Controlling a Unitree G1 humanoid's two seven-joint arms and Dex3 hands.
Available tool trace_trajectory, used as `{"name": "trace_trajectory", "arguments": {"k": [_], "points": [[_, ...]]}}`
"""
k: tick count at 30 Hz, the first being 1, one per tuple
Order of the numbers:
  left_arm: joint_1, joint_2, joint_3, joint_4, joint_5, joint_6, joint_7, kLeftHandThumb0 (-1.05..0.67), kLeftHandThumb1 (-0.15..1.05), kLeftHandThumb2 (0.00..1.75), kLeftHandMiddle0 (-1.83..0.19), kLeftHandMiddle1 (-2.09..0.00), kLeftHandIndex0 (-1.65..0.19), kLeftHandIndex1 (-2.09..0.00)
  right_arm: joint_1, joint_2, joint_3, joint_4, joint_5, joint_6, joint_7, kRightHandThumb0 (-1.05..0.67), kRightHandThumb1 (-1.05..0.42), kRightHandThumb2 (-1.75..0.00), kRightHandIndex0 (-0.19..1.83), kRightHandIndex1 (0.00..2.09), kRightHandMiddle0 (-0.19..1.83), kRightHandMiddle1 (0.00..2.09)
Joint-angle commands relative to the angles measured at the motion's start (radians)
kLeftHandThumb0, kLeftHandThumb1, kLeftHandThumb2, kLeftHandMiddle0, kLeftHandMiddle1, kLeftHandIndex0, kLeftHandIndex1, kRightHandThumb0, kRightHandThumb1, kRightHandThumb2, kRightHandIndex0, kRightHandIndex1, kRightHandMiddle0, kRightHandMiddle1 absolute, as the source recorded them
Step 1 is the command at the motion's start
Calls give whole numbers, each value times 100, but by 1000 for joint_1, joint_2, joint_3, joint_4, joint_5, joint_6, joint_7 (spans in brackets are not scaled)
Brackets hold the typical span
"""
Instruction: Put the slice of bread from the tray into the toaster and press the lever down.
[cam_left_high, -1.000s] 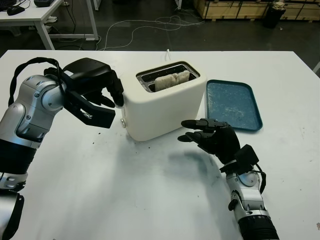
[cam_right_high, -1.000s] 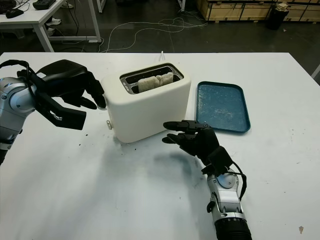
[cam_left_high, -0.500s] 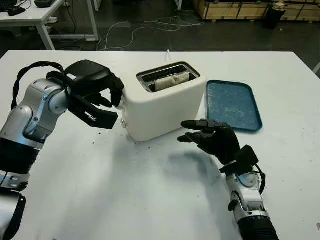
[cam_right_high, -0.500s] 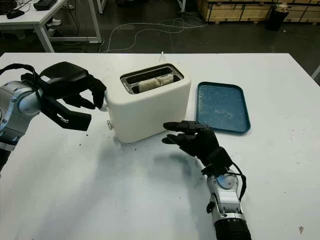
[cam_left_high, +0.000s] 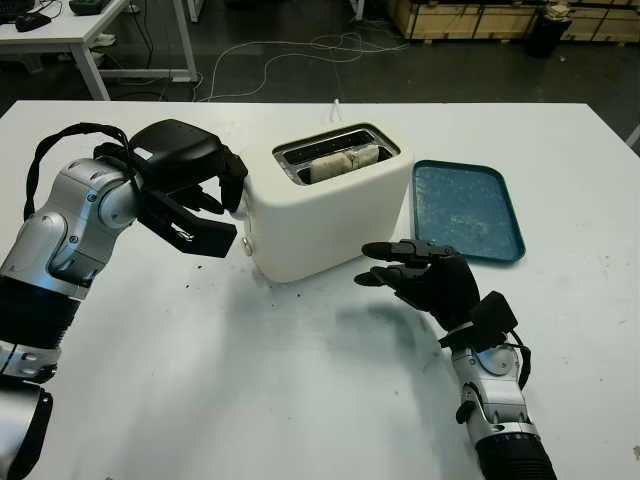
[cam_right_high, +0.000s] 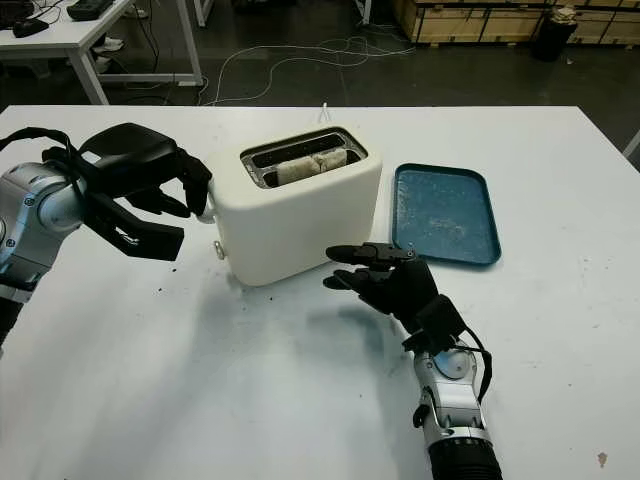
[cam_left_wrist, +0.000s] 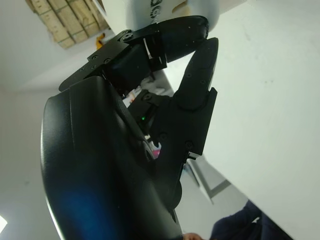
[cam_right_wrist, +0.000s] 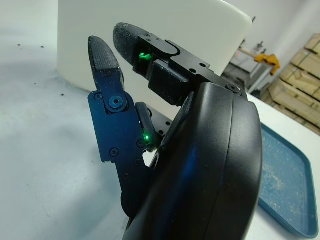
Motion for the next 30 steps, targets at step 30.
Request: {"name": "trace_trajectory", "arguments": {"k": [30], "points": [[177, -7, 119, -149, -8, 5, 117, -28, 84, 0, -84, -157, -122, -5, -6, -1, -14, 25, 19, -19, 25, -45, -86, 0, 134, 2, 118, 0]]}}
